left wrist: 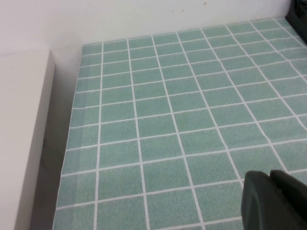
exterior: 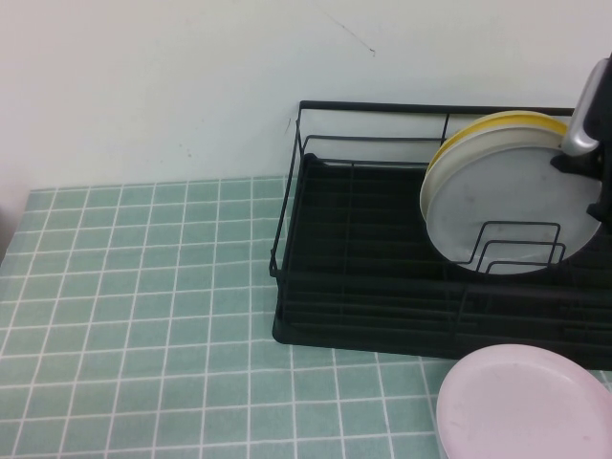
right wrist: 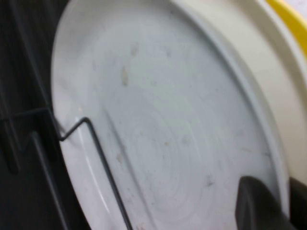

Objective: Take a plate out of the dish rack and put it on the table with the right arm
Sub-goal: Grasp the plate from the shelf, then place the plate from the table

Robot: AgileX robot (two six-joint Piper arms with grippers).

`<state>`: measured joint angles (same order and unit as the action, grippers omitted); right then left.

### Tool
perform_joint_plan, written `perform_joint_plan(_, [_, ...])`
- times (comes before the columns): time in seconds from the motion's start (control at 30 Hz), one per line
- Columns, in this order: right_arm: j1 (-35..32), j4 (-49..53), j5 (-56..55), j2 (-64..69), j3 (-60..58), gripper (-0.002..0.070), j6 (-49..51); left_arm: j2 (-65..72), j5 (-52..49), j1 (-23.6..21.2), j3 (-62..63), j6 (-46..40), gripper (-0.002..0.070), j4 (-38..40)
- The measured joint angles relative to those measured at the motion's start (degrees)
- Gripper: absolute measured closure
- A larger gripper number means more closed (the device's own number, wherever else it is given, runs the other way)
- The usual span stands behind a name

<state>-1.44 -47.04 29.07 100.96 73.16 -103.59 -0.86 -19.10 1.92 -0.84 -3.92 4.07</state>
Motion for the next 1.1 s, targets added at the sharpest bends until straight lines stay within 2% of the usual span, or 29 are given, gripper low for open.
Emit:
perform_joint_plan(0.33, [0.00,0.00,-0.14,-1.26,0.00,0.0607,0.60,0.00,0.00,0.00,0.00,-0.12,0.0678,0.00])
perform_joint_plan(0.67, [0.00,0.12,1.28,-14.70,0.00,0.0607,3.98,0.00,0.00,0.00,0.00,-0.12,0.0678,0.00])
perform_joint_plan(0.77, [0.00,1.97,2.32,-18.80,0.00,0.0607,10.29,0.00,0.00,0.00,0.00,-0.12,0.0678,0.00])
perform_joint_plan(1.1, [0.00,20.34,18.87,-32.02,-2.76,0.0608,47.04,0.00,0.00,0.00,0.00,-0.12,0.0678,0.00])
